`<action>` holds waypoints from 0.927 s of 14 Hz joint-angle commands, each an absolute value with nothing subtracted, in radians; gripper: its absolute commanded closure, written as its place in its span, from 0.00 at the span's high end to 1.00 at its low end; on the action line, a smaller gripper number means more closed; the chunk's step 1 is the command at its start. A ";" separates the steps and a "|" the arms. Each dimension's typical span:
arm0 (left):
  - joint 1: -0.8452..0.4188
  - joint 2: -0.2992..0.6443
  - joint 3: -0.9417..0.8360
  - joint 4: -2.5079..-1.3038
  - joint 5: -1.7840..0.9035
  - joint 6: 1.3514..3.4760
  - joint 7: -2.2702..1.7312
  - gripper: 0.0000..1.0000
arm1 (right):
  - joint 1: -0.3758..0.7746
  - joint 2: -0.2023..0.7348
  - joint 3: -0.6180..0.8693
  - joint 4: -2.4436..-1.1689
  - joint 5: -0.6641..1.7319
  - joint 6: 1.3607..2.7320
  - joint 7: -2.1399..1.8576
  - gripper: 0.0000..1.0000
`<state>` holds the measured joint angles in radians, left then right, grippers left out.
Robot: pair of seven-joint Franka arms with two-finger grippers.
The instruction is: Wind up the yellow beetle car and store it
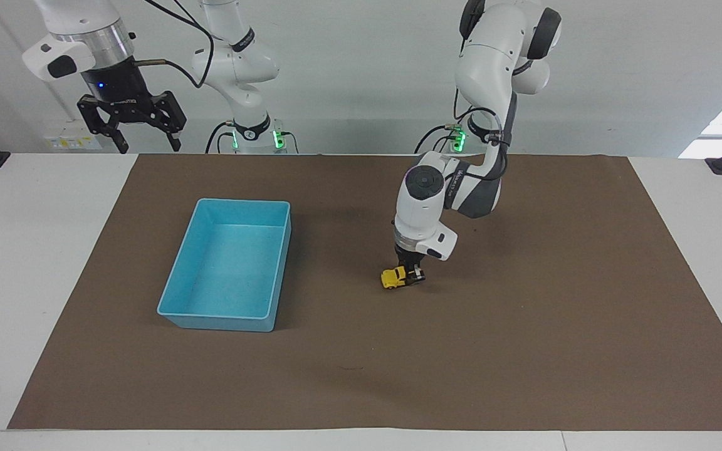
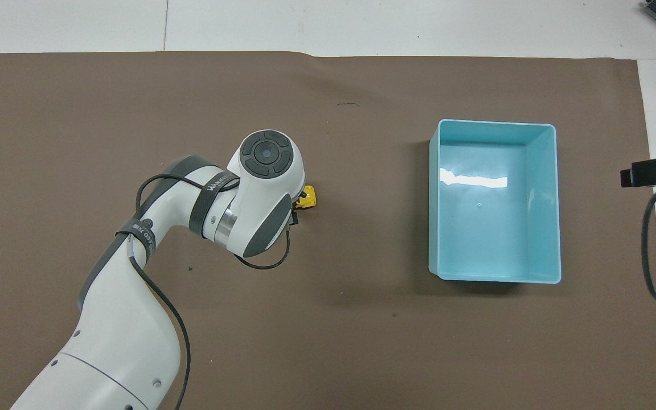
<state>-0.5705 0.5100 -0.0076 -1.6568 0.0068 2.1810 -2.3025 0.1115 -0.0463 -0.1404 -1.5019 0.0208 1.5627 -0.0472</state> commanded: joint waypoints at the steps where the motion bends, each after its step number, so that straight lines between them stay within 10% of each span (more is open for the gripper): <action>1: -0.554 0.514 -0.002 -1.684 0.028 2.181 -2.263 0.28 | 0.107 -0.066 -0.137 -1.517 0.029 1.552 -0.038 1.00; 13: -0.479 0.505 0.003 -1.726 0.040 2.175 -2.177 0.30 | 0.107 -0.066 -0.137 -1.517 0.029 1.552 -0.038 1.00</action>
<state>-0.5100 0.4815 -0.0044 -1.6929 0.0067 2.1393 -2.2177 0.1115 -0.0464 -0.1404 -1.5019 0.0208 1.5627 -0.0472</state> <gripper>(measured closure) 0.555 0.000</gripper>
